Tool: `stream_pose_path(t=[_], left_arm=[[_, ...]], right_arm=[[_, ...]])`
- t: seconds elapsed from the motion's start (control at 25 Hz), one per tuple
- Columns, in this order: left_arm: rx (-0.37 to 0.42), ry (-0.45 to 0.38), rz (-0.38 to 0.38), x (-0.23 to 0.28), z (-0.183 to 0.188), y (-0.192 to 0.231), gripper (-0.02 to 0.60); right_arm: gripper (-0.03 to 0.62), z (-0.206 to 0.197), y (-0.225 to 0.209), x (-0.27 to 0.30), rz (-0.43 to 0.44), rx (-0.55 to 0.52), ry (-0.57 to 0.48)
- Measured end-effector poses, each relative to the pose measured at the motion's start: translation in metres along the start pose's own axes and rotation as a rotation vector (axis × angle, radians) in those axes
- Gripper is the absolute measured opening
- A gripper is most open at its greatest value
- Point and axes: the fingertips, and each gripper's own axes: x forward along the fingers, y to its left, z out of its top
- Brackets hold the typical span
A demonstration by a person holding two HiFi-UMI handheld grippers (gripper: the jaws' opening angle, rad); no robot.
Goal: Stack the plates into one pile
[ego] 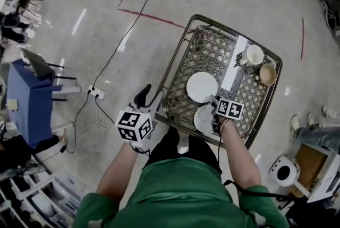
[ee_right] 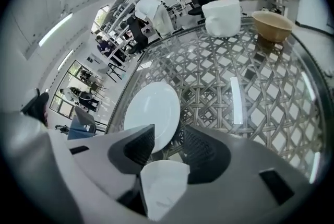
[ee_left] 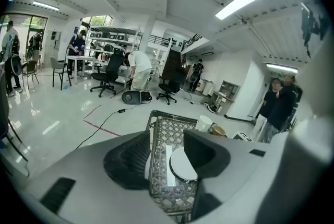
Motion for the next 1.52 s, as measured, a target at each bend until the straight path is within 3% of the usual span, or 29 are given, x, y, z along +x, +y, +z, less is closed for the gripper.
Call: stream_pose_path(t=[0.32,0.56,0.96,1.28,1.52], left_arm=[[0.027,-0.029,-0.026,0.005,0.016,-0.011,0.209],[0.068,-0.117,-0.051,0.007,0.054,-0.026,0.209],[0.171,-0.251,-0.088,0.004,0.137,-0.064,0.196],[0.225,-0.404,-0.077,-0.021,0.204,-0.089,0.175],[0.245,-0.472,-0.099,-0.034,0.221,-0.103,0.175]], right_arm=[[0.165,0.053,0.008,-0.053,-0.040,-0.046,-0.224],[0.119,0.110,0.034,-0.127,-0.024,-0.078,-0.451],[0.082,0.186,0.099,-0.265,-0.134,-0.474,-0.796],[0.063,0.212,0.149,-0.358,-0.153,-0.609,-0.998],[0.063,0.211,0.153,-0.392,-0.192,-0.655,-1.072]])
